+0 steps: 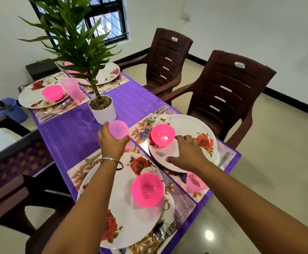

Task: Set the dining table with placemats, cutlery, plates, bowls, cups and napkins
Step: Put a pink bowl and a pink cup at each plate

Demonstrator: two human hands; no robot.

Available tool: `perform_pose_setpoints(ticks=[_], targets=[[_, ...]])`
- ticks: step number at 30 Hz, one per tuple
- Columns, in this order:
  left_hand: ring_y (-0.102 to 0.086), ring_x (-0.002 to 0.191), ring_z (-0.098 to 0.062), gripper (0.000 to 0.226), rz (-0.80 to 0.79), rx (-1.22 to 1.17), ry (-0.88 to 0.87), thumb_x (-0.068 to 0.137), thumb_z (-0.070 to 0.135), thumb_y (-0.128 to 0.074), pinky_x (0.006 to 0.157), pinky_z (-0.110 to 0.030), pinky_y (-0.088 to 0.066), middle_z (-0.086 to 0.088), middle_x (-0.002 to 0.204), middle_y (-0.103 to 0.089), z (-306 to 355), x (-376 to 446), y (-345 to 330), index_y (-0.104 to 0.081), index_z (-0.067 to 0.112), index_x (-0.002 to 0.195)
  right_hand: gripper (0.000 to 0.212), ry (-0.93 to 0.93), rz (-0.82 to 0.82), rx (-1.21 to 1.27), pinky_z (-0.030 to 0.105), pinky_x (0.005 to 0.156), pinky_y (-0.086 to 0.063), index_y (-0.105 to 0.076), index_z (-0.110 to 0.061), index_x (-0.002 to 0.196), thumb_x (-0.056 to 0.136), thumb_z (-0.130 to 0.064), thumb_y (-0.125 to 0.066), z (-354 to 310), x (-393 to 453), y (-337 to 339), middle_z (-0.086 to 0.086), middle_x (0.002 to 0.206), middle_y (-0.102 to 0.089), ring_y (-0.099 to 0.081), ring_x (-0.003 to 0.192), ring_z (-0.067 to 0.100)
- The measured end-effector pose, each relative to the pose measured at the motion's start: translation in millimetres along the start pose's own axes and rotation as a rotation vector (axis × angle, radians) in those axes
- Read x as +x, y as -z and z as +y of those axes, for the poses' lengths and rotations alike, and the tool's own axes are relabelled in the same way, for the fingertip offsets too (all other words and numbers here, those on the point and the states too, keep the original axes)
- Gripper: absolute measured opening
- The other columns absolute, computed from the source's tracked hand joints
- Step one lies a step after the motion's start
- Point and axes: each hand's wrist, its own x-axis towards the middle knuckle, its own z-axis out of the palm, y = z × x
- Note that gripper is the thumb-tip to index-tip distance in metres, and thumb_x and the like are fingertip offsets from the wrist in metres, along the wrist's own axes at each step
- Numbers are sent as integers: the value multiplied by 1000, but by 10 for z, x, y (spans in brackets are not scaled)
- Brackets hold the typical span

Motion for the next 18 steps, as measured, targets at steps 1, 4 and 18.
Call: perform_pose_setpoints(ticks=[1,4,18], targets=[[-41,126,-35,94,-5,13,8,65,16,-87,105,-46,-37,-16,140,-37,-40,72,-27,-35,11,143,85,6,2,1,41,105,-34,-26,-17,146,80,-54,-66,-13,30,-26,13,146,-33,-30,133,33],[-40,127,-37,95,-38,50,28,65,18,-87,106,-49,-36,-17,140,-37,-156,235,-135,-34,11,144,81,18,8,17,40,105,-34,-28,-19,145,81,-52,-65,-50,94,-98,12,145,-34,-30,133,32],[-35,132,-37,99,-76,206,38,67,25,-86,107,-51,-33,-17,142,-37,-380,382,-290,-28,12,146,77,6,24,27,40,105,-34,-29,-21,145,83,-51,-64,-79,195,-126,9,146,-34,-30,135,29]])
